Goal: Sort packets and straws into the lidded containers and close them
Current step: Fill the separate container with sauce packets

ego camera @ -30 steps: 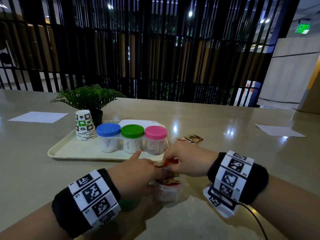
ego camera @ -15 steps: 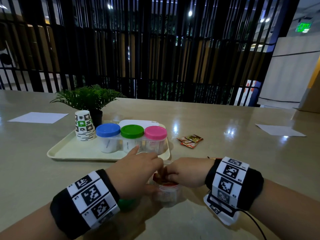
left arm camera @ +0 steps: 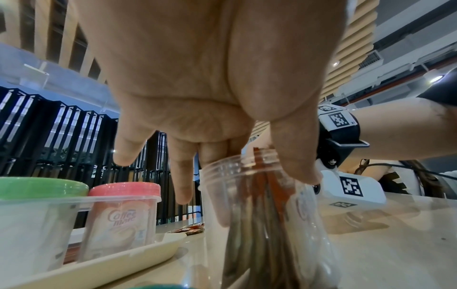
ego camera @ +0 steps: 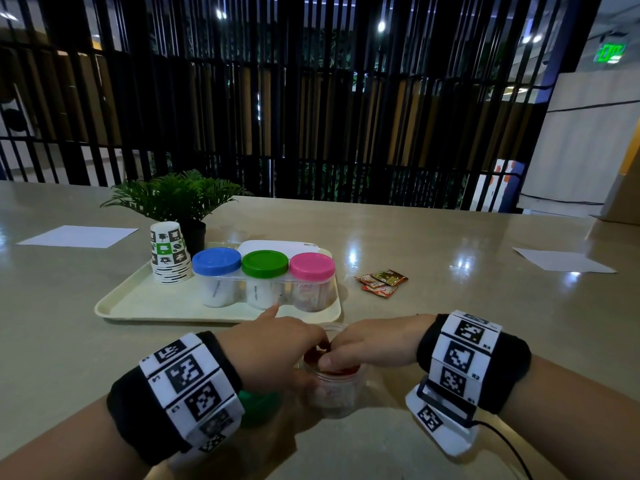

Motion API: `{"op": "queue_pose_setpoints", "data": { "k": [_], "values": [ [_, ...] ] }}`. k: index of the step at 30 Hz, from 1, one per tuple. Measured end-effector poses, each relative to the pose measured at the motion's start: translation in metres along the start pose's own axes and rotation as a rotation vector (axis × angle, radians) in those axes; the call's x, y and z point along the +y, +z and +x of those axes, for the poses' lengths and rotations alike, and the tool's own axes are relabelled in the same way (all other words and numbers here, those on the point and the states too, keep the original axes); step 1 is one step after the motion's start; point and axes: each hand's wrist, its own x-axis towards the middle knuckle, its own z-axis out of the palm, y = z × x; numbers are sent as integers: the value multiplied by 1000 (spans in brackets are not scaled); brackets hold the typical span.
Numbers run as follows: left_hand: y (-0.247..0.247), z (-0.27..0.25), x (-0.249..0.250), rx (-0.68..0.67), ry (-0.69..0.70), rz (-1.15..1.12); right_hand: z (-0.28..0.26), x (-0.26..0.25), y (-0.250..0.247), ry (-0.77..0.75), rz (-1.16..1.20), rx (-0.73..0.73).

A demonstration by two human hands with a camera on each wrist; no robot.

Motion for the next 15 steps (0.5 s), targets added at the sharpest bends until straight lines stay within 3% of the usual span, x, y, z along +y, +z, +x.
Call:
{"op": "queue_pose_setpoints", "data": {
  "k": [15],
  "values": [
    [9, 5, 5, -97, 28, 113, 2, 1, 12, -33, -363, 64]
  ]
}}
